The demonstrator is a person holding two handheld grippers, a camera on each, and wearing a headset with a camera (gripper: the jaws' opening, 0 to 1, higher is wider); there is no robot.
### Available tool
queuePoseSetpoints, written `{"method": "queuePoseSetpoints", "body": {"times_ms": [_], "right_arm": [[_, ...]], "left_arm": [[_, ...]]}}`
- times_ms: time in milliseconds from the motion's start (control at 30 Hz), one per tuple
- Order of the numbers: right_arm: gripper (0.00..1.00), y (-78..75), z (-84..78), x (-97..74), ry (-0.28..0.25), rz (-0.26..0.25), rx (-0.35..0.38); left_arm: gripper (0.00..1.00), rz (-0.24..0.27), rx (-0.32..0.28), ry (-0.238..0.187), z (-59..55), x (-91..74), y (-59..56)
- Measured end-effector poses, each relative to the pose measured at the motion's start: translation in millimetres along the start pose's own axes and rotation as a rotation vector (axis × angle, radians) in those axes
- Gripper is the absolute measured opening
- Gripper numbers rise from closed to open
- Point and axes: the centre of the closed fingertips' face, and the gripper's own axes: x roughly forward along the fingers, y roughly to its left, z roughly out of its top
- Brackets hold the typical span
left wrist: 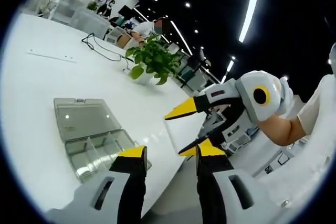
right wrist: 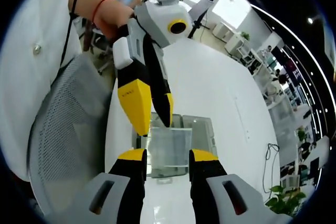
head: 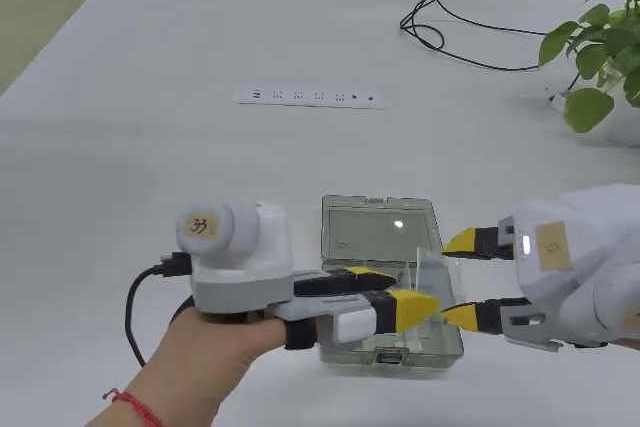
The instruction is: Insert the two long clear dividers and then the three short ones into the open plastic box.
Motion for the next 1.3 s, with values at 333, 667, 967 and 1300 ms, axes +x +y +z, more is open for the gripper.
{"method": "queuePoseSetpoints", "body": {"times_ms": [333, 667, 967, 1300], "right_arm": [[0.33, 5.5, 4.6, 0.6, 0.004, 0.01, -0.032], [0.33, 7.9, 7.5, 2.1, 0.014, 0.016, -0.064], [0.33, 7.6, 8.1, 3.4, 0.028, 0.009, -0.087], [0.33, 5.0, 10.0, 4.2, 0.023, -0.007, -0.09]], "left_arm": [[0.17, -0.029, -0.046, 0.006, -3.1, 6.2, -2.0], [0.04, -0.053, -0.078, 0.006, -4.6, 8.5, -3.8], [0.0, -0.065, -0.1, 0.006, -6.4, 8.0, -2.7], [0.0, -0.051, -0.154, -0.022, -3.9, 6.7, 0.0]]}}
